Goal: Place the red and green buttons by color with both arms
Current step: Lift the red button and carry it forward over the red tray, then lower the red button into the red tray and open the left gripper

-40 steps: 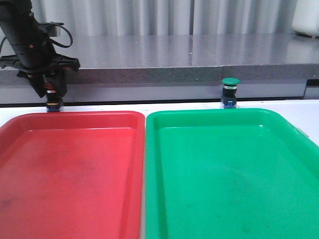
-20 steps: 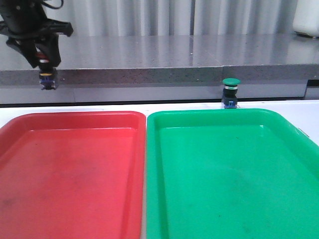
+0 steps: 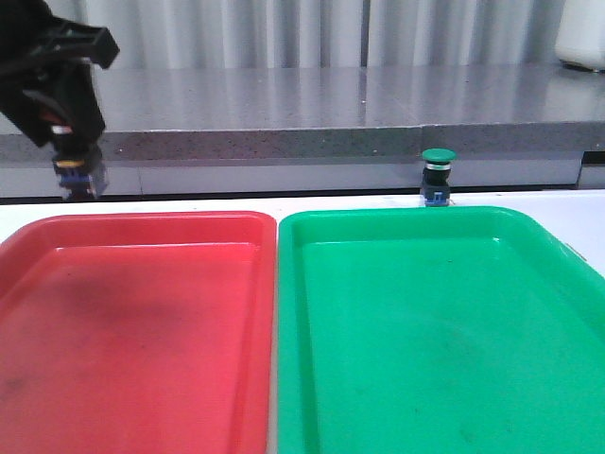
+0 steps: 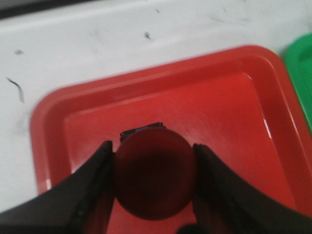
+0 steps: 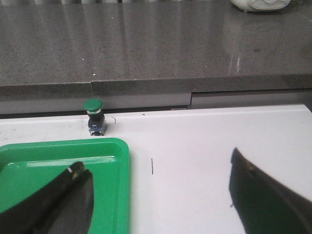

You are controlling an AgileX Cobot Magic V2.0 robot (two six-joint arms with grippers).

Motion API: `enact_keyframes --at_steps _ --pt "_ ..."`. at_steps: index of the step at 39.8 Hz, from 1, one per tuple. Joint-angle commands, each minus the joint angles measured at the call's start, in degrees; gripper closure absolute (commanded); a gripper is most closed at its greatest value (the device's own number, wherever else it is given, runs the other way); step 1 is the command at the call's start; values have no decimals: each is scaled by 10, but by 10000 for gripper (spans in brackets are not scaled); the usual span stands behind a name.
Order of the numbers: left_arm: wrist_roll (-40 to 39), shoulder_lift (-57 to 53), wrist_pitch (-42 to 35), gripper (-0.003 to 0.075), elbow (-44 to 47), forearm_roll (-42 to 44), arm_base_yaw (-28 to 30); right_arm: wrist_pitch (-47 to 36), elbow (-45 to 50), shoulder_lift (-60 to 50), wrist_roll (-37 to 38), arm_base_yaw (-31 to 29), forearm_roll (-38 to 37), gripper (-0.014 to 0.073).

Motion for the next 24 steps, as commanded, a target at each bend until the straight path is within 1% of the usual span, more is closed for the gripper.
enact_keyframes --at_steps 1,6,10,19,21,24 --pt "-8 -35 -59 654 41 -31 -26 -48 -21 8 -2 1 -1 4" --pt "-8 -30 -101 653 93 -37 -54 -48 -21 8 -2 1 -1 4" --pt "-9 -29 -102 653 111 -46 -63 -48 -21 8 -2 1 -1 4" --pt "-9 -18 -103 650 141 -52 -64 -49 -21 8 -2 1 -1 4" --pt "-9 -11 -103 634 143 -54 -64 -49 -21 8 -2 1 -1 4" --pt "-9 -8 -103 589 144 -64 -64 -49 -21 8 -2 1 -1 4"
